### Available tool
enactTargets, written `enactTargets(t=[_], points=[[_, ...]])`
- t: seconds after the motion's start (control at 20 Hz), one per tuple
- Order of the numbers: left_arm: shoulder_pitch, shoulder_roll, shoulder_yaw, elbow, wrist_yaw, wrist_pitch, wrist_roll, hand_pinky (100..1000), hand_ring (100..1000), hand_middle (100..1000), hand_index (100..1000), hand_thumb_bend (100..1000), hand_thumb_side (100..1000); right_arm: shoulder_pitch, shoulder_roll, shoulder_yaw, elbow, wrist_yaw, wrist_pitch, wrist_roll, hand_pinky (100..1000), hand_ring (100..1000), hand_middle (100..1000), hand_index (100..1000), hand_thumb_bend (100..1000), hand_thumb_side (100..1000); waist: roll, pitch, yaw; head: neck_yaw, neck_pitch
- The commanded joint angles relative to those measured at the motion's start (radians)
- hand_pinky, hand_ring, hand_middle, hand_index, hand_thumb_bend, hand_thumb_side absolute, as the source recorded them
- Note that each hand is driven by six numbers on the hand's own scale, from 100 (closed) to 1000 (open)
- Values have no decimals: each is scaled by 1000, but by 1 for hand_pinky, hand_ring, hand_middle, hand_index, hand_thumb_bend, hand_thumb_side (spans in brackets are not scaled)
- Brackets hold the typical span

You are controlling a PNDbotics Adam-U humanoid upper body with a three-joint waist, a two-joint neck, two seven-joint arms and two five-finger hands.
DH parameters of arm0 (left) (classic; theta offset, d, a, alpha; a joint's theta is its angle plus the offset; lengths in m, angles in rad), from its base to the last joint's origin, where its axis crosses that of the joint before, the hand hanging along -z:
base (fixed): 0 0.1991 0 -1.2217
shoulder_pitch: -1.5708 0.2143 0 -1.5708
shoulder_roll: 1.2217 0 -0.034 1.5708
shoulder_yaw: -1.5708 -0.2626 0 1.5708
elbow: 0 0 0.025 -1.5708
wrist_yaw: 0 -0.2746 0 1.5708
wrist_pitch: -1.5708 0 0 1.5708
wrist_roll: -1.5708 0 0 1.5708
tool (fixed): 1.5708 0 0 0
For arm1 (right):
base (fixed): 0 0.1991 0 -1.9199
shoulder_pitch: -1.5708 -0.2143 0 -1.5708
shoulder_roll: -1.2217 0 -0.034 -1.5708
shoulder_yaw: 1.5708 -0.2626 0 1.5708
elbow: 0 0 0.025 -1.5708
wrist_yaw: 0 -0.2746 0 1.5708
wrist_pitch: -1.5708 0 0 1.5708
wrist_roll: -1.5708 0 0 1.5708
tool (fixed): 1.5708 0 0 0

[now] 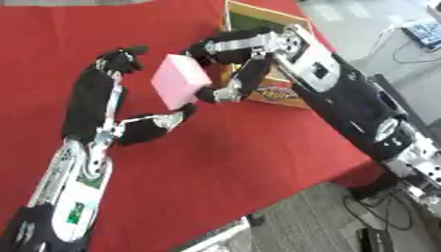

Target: Pick up the objects with one hand, pass them to the other hand, and then place them into the box on the other side of the table.

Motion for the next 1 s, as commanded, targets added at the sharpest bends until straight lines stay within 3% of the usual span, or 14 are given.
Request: enactTargets(t=[0.05, 0.2, 0.3, 0.35, 0.55, 0.8, 0.85, 0.9, 1.0], points=[[-12, -6, 7, -13, -1, -7, 8, 749, 621, 570, 840, 759, 588, -3, -32, -17, -18, -16, 0, -15, 791, 884, 406, 570, 100, 336, 4, -13, -6, -6, -1], [-12, -5, 5, -14, 2, -16, 9, 750, 622, 571, 842, 779, 589, -3, -35, -23, -18, -25, 5, -23, 791, 885, 407, 569, 100, 322, 5, -12, -8, -11, -1], [-10, -4, 5, -14, 3, -22, 8, 750, 623, 571, 842, 793, 591, -2, -38, -28, -19, -34, 9, -29, 791, 885, 409, 570, 100, 365, 6, -12, -10, -13, -1], [-9, -3, 4, -14, 2, -25, 8, 751, 623, 571, 841, 805, 591, -2, -41, -33, -19, -37, 10, -35, 791, 887, 408, 571, 100, 291, 7, -12, -11, -13, -1], [0, 7, -4, -24, -5, -42, 9, 749, 623, 570, 839, 829, 583, 7, -61, -58, -21, -70, 13, -72, 791, 890, 408, 573, 100, 253, 11, -11, -18, -17, -1], [15, 37, -12, -60, -11, -47, 9, 750, 626, 572, 836, 816, 557, 18, -94, -100, -16, -124, 24, -131, 791, 893, 411, 577, 100, 282, 26, -10, -28, -39, -1], [19, 48, -13, -72, -13, -46, 8, 751, 629, 574, 835, 820, 551, 21, -103, -110, -13, -137, 27, -145, 791, 895, 412, 578, 100, 340, 32, -10, -30, -44, -1], [21, 57, -15, -83, -16, -44, 5, 751, 629, 575, 835, 820, 550, 23, -111, -118, -11, -148, 31, -157, 791, 895, 411, 578, 100, 297, 36, -11, -31, -47, -1], [25, 67, -17, -99, -17, -40, -2, 751, 629, 575, 835, 820, 550, 26, -120, -126, -9, -163, 37, -168, 791, 895, 411, 578, 100, 297, 40, -11, -32, -49, -1]])
